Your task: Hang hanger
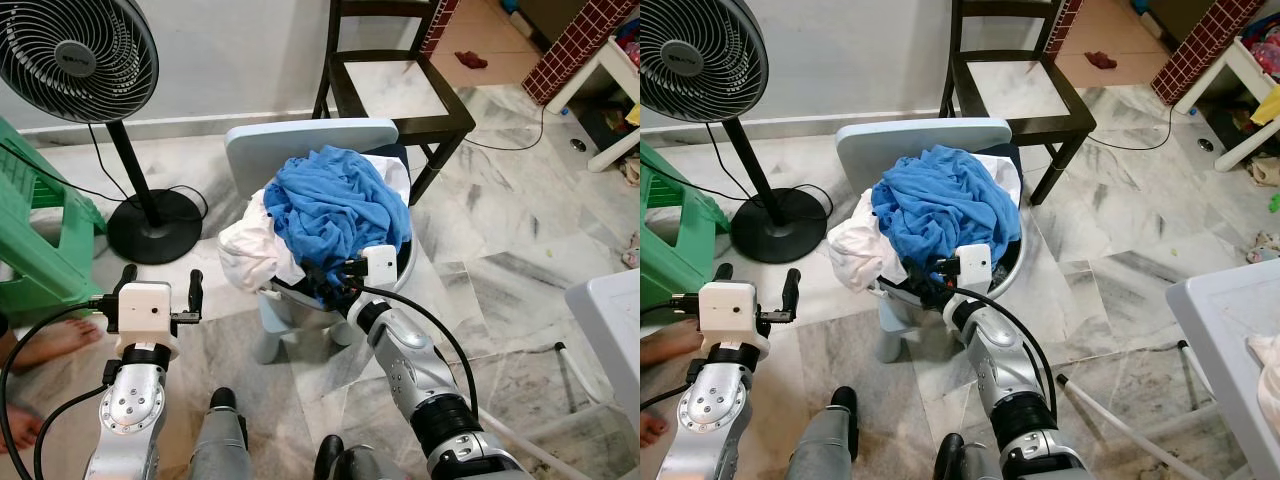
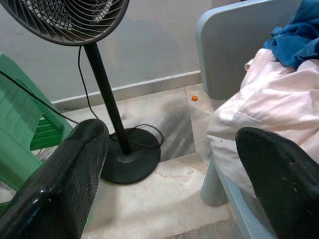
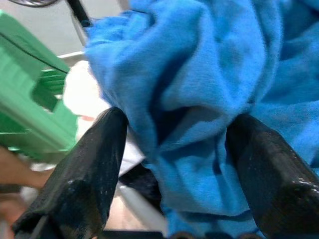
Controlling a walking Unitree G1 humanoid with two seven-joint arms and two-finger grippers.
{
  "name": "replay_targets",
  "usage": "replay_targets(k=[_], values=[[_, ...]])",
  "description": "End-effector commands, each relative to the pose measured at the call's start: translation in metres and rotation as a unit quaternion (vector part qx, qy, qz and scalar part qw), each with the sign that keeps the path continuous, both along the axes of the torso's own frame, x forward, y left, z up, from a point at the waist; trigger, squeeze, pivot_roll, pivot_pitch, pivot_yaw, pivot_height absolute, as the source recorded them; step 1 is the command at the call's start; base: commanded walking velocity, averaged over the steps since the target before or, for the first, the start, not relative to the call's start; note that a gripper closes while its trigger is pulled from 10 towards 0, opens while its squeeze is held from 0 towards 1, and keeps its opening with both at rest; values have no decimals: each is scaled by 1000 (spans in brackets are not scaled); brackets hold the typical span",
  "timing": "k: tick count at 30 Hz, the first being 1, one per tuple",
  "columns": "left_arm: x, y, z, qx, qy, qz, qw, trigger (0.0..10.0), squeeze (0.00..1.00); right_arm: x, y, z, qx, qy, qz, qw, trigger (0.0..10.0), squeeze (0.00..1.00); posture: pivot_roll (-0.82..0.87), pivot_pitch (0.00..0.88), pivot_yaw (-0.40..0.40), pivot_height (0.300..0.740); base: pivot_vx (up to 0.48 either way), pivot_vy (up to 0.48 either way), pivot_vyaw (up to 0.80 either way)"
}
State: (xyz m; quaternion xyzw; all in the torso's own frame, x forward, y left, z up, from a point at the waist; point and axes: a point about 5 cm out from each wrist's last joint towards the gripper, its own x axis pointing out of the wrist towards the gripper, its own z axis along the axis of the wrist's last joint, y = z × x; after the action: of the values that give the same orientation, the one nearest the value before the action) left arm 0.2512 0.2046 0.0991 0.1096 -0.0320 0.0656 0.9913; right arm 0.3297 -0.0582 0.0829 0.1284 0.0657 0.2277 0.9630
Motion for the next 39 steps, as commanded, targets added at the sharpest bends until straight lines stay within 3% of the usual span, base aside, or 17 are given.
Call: replay_targets(k=[1, 8, 11, 16, 24, 28, 32, 37, 39], values=[[-4, -4, -3, 1, 9, -5, 1000, 10000, 0, 1, -6, -4, -8, 7, -22, 1000, 0, 0, 411, 338, -184, 740, 0, 0, 0], [-4, -5, -3, 2, 10, -8, 1000, 10000, 0, 7, -16, -2, -1, 9, -58, 998, 0, 0, 409, 335, -181, 740, 0, 0, 0], [-2, -12, 2, 6, 2, -49, 999, 10000, 0, 9, -25, -2, 4, 11, -94, 995, 0, 0, 404, 331, -176, 740, 0, 0, 0], [1, -26, 9, 21, -2, -115, 993, 10000, 0, 12, -27, 2, 24, 7, -102, 994, 0, 0, 405, 331, -173, 740, 0, 0, 0], [0, -36, 10, 51, -3, -144, 988, 10000, 0, 16, -27, 16, 77, -9, -58, 995, 0, 0, 405, 330, -172, 740, 0, 0, 0], [-1, -36, 9, 52, -2, -146, 988, 10000, 0, 20, -38, 21, 80, -18, -69, 994, 0, 0, 403, 329, -173, 740, 0, 0, 0], [1, -36, 9, 54, -2, -144, 988, 10000, 0, 28, -49, 31, 127, -15, -75, 989, 0, 0, 399, 326, -174, 740, 0, 0, 0], [3, -36, 10, 55, -5, -140, 989, 10000, 0, 29, -43, 41, 161, -20, -41, 986, 0, 0, 396, 323, -177, 740, 0, 0, 0], [3, -37, 10, 56, -6, -139, 989, 10000, 0, 26, -34, 42, 178, -14, 2, 984, 0, 0, 397, 323, -178, 740, 0, 0, 0]])
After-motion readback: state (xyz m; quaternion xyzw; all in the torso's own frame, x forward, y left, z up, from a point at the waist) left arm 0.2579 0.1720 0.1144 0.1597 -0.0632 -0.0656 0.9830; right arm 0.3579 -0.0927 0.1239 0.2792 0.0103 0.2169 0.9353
